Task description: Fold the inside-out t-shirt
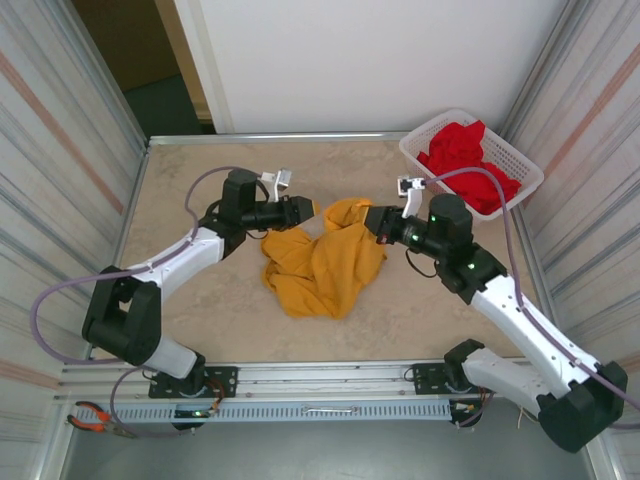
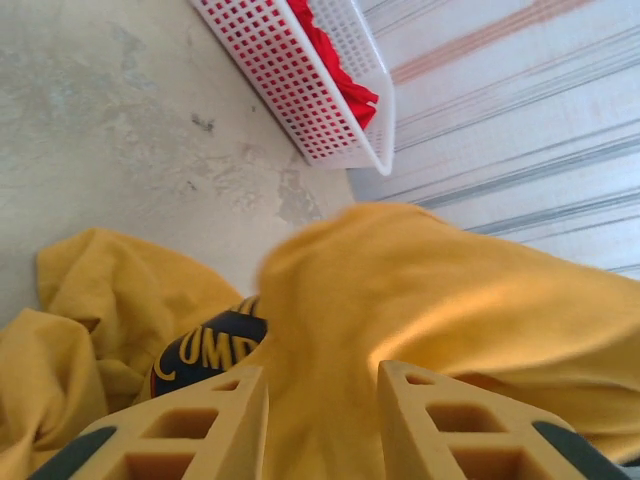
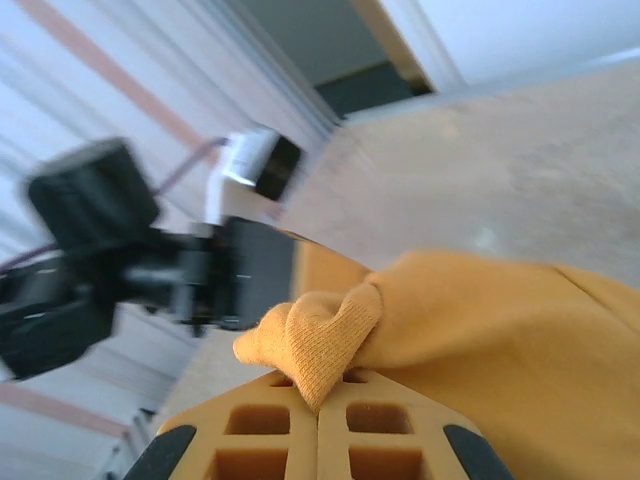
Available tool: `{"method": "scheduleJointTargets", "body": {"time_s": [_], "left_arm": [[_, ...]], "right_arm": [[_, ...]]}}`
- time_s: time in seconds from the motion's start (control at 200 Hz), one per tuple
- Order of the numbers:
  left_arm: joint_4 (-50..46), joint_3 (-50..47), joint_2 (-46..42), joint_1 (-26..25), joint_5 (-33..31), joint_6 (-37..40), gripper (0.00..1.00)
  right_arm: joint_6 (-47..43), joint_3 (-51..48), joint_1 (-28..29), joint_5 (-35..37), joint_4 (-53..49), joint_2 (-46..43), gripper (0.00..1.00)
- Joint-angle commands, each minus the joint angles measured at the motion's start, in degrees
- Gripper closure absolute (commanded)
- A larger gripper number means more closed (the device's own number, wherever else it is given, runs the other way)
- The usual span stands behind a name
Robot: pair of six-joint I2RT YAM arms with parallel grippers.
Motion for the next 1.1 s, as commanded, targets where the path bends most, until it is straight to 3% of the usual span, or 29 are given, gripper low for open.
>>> {"method": "scheduleJointTargets", "body": {"time_s": [0.0,0.135,0.321,0.581,0.782,0.982,1.097], "left_arm": [[0.4,-0.3,-0.5,-0.4,-2.1,3.1,0.65],[-2.8,-0.7,-5.8,-2.0,-7.4,9.2,0.63],[-5.0,1.8,-11.7,-8.1,-13.5,18.6,0.51],[7.5,1.4,-10.4,-11.6,-7.5,19.6,0.45],[9.0,2.6,-9.4,-11.7,-5.0,19.0,0.44],[12.7,3.3,-6.8,-12.3,-2.1,16.9,0.45],[13.9,4.1,-5.6,-12.9,-1.8,16.1,0.51]], "right_arm": [[1.9,-1.5,-1.5,-9.8,7.6,-0.8,1.00],[3.3,-3.0,-2.8,-12.1,11.3,-0.4,1.00],[3.4,-2.0,-3.9,-16.3,11.8,1.6,1.00],[3.3,-1.3,-4.2,-15.3,10.4,2.1,1.00],[3.8,-1.9,-4.2,-15.2,10.9,1.9,1.00],[3.9,-1.9,-4.2,-15.1,10.9,2.0,1.00],[4.0,-2.0,-4.2,-15.1,10.9,2.1,1.00]]}}
